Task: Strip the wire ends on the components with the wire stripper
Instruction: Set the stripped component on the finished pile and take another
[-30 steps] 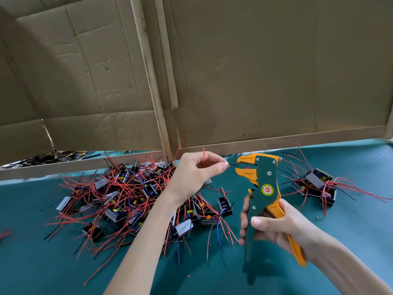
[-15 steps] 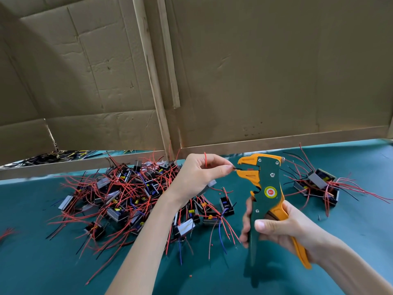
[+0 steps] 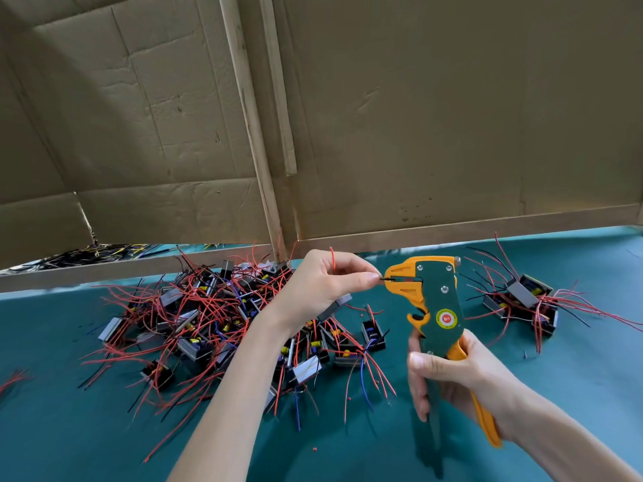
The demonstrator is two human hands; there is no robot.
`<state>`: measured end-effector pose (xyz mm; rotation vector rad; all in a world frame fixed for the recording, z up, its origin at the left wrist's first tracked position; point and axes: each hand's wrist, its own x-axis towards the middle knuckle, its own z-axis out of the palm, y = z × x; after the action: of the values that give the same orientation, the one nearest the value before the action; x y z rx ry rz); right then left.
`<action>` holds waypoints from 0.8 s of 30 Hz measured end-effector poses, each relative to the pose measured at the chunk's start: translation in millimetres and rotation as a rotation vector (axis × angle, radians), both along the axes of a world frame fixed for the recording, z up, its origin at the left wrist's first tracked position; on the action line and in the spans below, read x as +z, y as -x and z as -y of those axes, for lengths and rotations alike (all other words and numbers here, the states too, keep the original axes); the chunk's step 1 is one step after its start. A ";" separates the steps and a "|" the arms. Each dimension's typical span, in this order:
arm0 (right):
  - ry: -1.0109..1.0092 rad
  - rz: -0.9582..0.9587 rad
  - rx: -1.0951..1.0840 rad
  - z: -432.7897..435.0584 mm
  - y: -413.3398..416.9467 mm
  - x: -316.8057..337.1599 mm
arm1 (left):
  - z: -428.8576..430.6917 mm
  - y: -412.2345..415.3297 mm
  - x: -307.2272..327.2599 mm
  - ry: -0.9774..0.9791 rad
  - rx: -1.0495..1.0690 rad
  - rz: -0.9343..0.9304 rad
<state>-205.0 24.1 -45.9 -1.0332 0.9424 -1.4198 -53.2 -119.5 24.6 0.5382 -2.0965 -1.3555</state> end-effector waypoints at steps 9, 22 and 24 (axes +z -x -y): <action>-0.199 0.135 -0.096 13.9 0.2 -4.6 | 4.6 24.4 -34.1 -0.013 0.127 0.119; -0.386 0.400 -0.007 18.4 38.8 -10.7 | 10.2 31.7 -69.0 0.107 0.056 0.139; -0.412 0.371 -0.006 19.9 41.7 -11.8 | 10.7 29.0 -64.3 0.059 0.063 0.059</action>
<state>-246.7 4.2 -57.8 -0.4428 0.9089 -1.2922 -82.2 -130.2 -39.7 0.6211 -2.1416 -1.2530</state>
